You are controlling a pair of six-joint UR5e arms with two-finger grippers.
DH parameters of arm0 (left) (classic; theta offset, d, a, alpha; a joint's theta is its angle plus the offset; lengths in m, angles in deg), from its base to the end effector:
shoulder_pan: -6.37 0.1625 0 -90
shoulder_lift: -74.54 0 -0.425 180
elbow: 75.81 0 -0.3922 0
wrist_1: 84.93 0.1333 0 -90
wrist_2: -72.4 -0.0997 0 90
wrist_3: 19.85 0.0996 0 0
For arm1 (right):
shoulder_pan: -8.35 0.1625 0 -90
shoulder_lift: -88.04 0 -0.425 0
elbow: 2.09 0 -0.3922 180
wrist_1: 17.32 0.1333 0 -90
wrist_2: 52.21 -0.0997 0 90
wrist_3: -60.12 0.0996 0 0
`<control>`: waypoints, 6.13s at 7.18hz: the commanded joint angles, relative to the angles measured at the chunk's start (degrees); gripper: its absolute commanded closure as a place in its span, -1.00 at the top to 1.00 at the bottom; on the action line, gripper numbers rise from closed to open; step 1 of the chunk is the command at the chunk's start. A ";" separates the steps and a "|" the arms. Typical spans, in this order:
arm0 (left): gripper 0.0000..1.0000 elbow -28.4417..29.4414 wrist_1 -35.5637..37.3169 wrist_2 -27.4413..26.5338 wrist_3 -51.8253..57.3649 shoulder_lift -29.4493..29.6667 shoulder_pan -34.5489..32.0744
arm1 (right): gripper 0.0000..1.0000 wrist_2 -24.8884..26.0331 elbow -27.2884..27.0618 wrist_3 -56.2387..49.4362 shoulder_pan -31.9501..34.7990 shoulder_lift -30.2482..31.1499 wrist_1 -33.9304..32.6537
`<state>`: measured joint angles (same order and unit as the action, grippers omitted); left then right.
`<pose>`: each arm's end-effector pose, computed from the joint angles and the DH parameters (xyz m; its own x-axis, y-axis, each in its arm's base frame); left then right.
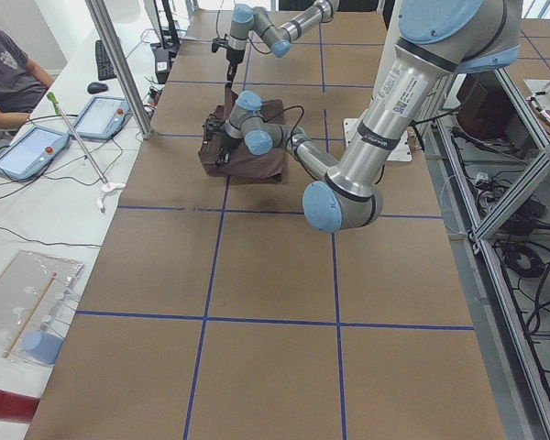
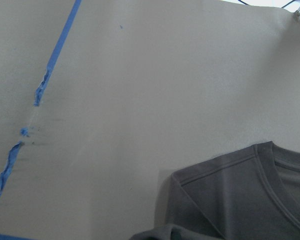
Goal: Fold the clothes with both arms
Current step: 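Carry the hem with both grippers toward the collar, folding the shirt in half, then lower the hem onto the collar and open both grippers, then raise the left gripper away while the right gripper moves to the folded shirt's side edge, then grasp the shirt's side edge with the right gripper while the left gripper approaches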
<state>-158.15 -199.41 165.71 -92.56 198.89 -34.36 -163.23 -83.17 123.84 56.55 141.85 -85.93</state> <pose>0.4701 -0.5731 0.3219 0.6371 -0.1571 -0.7546 0.4482 0.8720 0.1970 -0.4173 -0.6131 0.3124 0.6234 0.0771 0.7781 -0.2681 0.9559 0.1200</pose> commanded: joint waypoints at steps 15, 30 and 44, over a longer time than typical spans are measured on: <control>1.00 -6.32 -5.05 8.19 5.97 -3.04 -4.43 | 1.00 -5.87 -14.40 1.05 -4.93 12.50 4.36; 1.00 -14.77 -5.15 9.08 6.79 -5.88 -4.36 | -1.00 -4.21 -34.61 1.14 -18.55 36.83 4.36; 0.73 -20.06 11.03 0.39 -31.34 -6.58 20.95 | 1.00 4.41 -41.44 10.02 -20.16 37.33 8.32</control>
<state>-179.90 -188.47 166.89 -122.82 191.10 -13.70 -158.80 -124.69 133.86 36.27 179.18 -77.62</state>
